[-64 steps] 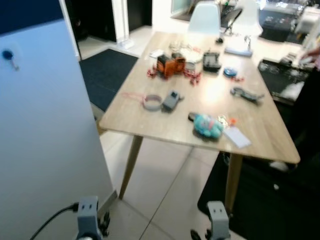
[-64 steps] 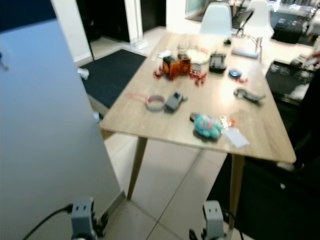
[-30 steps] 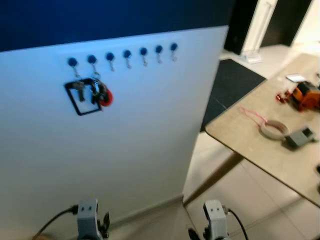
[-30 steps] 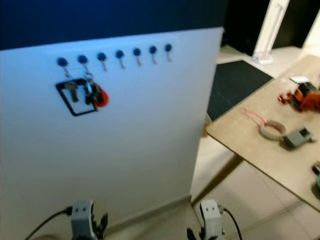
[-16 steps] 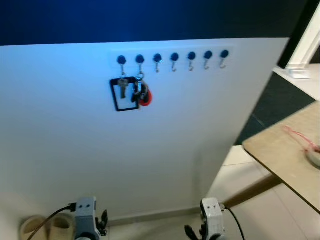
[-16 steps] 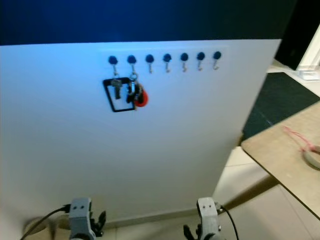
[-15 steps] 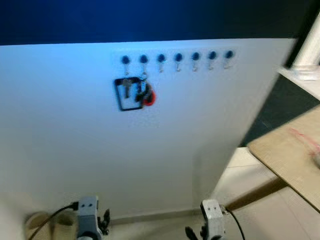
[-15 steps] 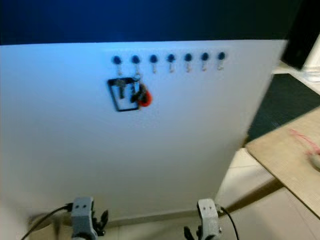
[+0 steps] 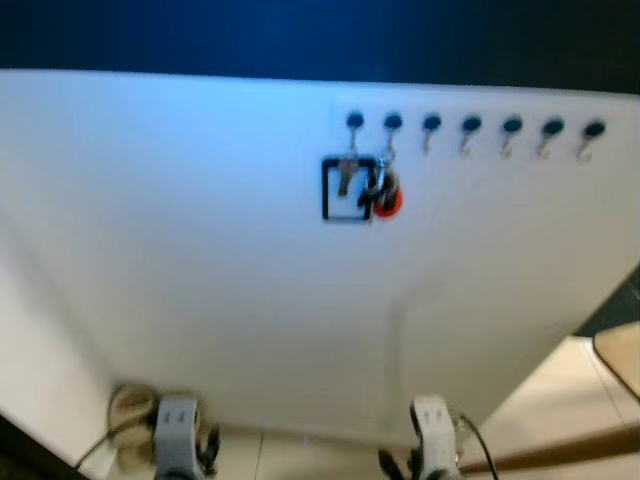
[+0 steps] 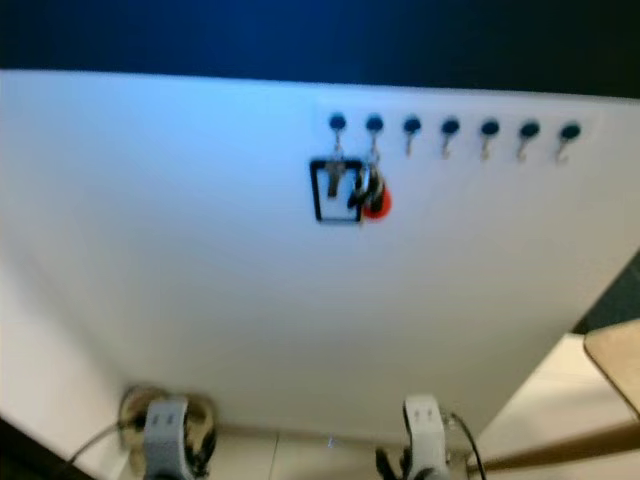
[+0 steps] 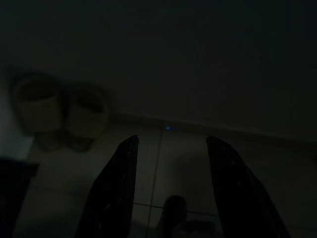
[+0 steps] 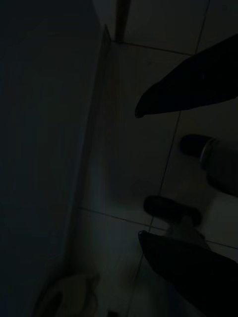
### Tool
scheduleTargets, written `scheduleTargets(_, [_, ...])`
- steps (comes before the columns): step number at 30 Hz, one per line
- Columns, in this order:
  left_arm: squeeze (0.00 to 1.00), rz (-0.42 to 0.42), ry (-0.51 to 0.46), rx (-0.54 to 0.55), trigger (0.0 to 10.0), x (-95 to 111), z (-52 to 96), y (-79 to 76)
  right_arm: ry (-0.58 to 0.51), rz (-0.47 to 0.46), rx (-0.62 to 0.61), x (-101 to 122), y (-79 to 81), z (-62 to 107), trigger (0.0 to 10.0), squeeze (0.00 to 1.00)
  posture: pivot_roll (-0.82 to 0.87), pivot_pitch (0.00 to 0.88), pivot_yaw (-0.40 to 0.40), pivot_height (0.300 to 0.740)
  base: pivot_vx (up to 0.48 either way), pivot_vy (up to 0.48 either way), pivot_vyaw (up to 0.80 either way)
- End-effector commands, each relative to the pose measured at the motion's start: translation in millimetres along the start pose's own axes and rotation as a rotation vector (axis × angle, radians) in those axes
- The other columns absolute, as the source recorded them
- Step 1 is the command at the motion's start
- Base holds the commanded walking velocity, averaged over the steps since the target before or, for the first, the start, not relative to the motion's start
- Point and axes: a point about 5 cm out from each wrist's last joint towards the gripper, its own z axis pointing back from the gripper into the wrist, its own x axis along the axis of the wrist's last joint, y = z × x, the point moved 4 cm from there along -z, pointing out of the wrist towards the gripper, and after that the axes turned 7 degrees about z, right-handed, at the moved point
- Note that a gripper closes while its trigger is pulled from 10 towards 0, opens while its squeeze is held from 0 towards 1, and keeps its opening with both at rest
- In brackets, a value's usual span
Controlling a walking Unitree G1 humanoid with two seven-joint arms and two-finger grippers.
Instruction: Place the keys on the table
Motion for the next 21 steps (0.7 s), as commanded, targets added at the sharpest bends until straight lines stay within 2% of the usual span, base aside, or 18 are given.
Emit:
scheduleTargets(1, [0.0, -0.003, 0.023, 0.004, 10.0, -4.9, 1.4, 0.9, 0.028, -0.015, -0.009, -9.9, -1.3, 2.8, 10.0, 0.0, 0.05, 0.056, -0.018, 0.74, 0.0, 0.0, 0.0])
scheduleTargets(7, [0.0, 0.0, 0.022, -0.004, 10.0, -4.8, 1.3, 0.0, 0.029, -0.011, -0.01, -11.0, -1.5, 3.2, 10.0, 0.0, 0.05, 0.053, -0.018, 0.74, 0.0, 0.094, 0.0])
scheduleTargets(18, [0.0, -0.007, 0.023, -0.012, 10.0, -4.2, 1.0, -0.5, 0.029, -0.011, -0.006, -11.1, 0.1, 2.9, 10.0, 0.0, 0.06, 0.044, -0.017, 0.74, 0.0, 0.46, 0.0])
scheduleTargets(21, [0.0, -0.011, 0.013, -0.015, 10.0, -2.6, 0.9, -0.6, 0.027, -0.011, -0.005, -10.6, 0.7, 2.7, 10.0, 0.0, 0.06, 0.043, -0.016, 0.74, 0.0, 0.115, 0.0])
